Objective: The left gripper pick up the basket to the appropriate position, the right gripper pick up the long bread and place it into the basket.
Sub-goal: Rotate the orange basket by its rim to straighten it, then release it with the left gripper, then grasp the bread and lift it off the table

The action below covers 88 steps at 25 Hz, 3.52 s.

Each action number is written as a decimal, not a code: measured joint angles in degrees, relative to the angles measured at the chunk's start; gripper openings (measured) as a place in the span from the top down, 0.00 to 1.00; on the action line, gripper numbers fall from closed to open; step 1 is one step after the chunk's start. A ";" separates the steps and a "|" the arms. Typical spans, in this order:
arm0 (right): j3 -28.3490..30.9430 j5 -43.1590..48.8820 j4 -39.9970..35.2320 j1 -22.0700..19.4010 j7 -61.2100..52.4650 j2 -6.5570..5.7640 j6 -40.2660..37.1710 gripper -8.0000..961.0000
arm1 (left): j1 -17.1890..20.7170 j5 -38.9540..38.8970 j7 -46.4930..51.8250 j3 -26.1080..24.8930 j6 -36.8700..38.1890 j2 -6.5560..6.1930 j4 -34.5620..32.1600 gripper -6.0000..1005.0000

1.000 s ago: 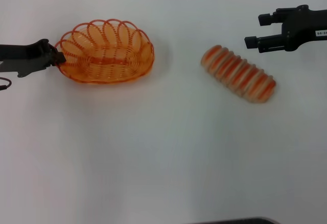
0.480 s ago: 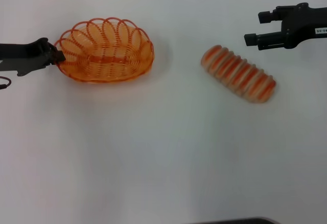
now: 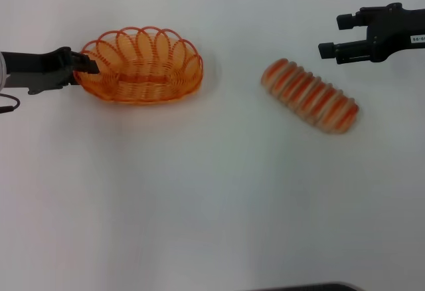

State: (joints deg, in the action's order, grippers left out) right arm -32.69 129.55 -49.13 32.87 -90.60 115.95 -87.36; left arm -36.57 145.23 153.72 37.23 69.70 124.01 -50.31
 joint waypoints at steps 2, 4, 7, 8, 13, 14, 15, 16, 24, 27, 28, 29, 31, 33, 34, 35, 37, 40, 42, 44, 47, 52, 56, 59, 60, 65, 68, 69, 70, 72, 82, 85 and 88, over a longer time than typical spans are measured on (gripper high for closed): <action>0.00 0.00 0.00 0.05 -0.01 -0.01 0.01 0.14 | 0.03 -0.56 0.00 0.00 0.29 0.00 -0.11 0.67; 0.00 0.00 0.00 0.07 -0.01 -0.02 0.05 0.14 | 0.32 -1.37 0.00 0.00 0.58 0.00 -0.97 0.61; 0.00 0.00 0.00 0.08 0.00 -0.02 0.08 0.14 | 0.67 -1.68 0.00 0.17 0.65 0.00 -2.30 0.50; 0.00 0.00 0.00 0.09 0.00 -0.02 0.08 0.14 | 0.71 -1.64 0.00 0.22 0.66 0.00 -2.52 0.46; 0.00 0.00 0.00 0.09 0.00 -0.02 0.09 0.14 | 0.84 -1.53 -0.58 0.47 0.55 -0.04 -3.36 0.37; 0.00 0.00 0.00 0.09 0.00 -0.02 0.09 0.14 | 0.96 -1.50 -0.74 0.87 0.60 -0.10 -3.95 0.37; 0.00 0.00 0.00 0.09 0.00 -0.02 0.09 0.14 | 1.06 -1.46 -0.80 1.26 0.72 -0.16 -4.51 0.37; -0.02 0.00 0.00 0.09 0.03 -0.02 0.09 0.14 | 1.13 -1.41 -0.81 1.64 0.88 -0.23 -5.29 0.37; -0.01 0.00 0.00 0.09 0.15 0.07 0.07 0.14 | 1.95 -3.37 -5.61 1.99 2.64 -0.61 -11.32 0.38; -0.03 0.00 0.00 0.06 0.14 0.06 0.08 0.14 | 1.97 -7.23 -11.91 1.92 5.09 -0.61 -12.58 0.38; -0.07 0.00 0.00 0.04 0.12 0.06 0.08 0.14 | 1.97 -8.72 -14.17 1.82 5.69 -0.61 -12.83 0.38; -0.07 0.00 0.00 0.03 0.12 0.06 0.08 0.14 | 1.98 -9.97 -16.04 1.76 6.24 -0.61 -13.02 0.38; -0.06 0.00 0.00 0.01 0.13 0.07 0.09 0.14 | 2.07 -12.57 -21.23 1.50 7.90 -0.70 -13.35 0.38; -0.03 0.00 0.00 -0.02 0.26 0.07 0.07 0.14 | 2.11 -15.01 -26.43 1.27 10.45 -0.92 -13.52 0.38; -0.02 0.00 0.00 -0.05 0.33 0.07 0.08 0.14 | 2.15 -16.51 -29.48 1.13 12.11 -1.05 -13.53 0.38; -0.02 0.00 0.00 -0.07 0.39 0.07 0.08 0.14 | 2.20 -17.74 -32.01 1.07 13.52 -1.11 -13.53 0.38; -0.01 0.00 0.00 -0.11 0.46 0.07 0.08 0.14 | 2.49 -19.52 -36.53 0.97 15.48 -1.11 -13.56 0.38; 0.00 0.00 0.00 -0.24 0.54 0.07 0.08 0.14 | 3.41 -21.36 -43.74 0.70 18.53 -1.04 -14.10 0.38; 0.00 0.00 0.00 -0.36 0.58 0.07 0.08 0.14 | 3.76 -21.63 -47.05 0.58 20.71 -1.48 -14.39 0.38; 0.01 0.00 0.00 -0.43 0.64 0.07 0.10 0.14 | 3.98 -21.39 -49.20 0.52 22.07 -1.98 -14.37 0.38; 0.00 0.00 0.00 -0.52 1.00 0.22 0.49 0.14 | 4.72 -20.16 -51.86 0.55 22.50 -2.23 -14.14 0.38; 0.01 -0.01 0.00 -0.95 2.13 0.42 0.63 0.14 | 6.87 -18.63 -55.00 0.48 22.07 -1.71 -14.38 0.38; 0.35 -0.07 0.00 -1.17 2.86 0.51 0.74 0.14 | 8.24 -17.44 -55.20 0.35 23.75 -1.69 -14.63 0.38; 0.71 -0.09 0.01 -1.17 3.11 0.52 0.79 0.14 | 8.68 -16.85 -55.22 0.35 26.39 -1.66 -14.99 0.38; 0.85 -0.10 0.03 -1.17 3.39 0.52 0.79 0.14 | 8.77 -16.58 -55.22 0.34 27.04 -1.66 -15.00 0.38; 1.73 -0.26 0.10 -1.65 5.16 0.71 0.78 0.14 | 10.19 -16.03 -56.04 0.56 27.99 -0.87 -14.70 0.38; 1.75 -1.04 0.10 -2.08 5.93 0.76 0.77 0.13 | 11.01 -16.46 -57.51 0.49 27.89 -0.42 -14.57 0.38; 1.76 -1.65 0.10 -2.31 6.22 0.77 0.75 0.13 | 11.26 -16.74 -58.02 0.42 27.78 -0.32 -14.27 0.38; 1.76 -2.09 0.10 -2.49 6.43 0.77 0.69 0.13 | 11.44 -17.09 -58.67 0.36 27.63 -0.26 -13.77 0.38; 1.76 -2.75 0.10 -2.76 6.74 0.79 0.57 0.13 | 11.54 -17.30 -59.20 0.34 27.54 -0.21 -13.22 0.38; 2.73 -2.99 -0.04 -2.98 3.43 1.63 1.07 0.13 | 11.75 -17.91 -59.38 0.06 27.38 -0.09 -11.86 0.38; 2.91 -3.14 -0.75 -2.27 -1.62 1.43 0.33 0.13 | 11.75 -17.92 -59.39 -0.30 27.38 -0.12 -11.98 0.38; 2.81 -4.75 -1.98 -2.06 -5.94 1.52 -1.00 0.13 | 11.73 -17.94 -59.41 -0.33 27.33 -0.15 -12.05 0.38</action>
State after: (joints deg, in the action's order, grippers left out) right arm -29.88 124.80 -51.11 30.82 -96.54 117.47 -88.35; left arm -24.85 127.28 94.32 36.90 97.03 123.86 -62.36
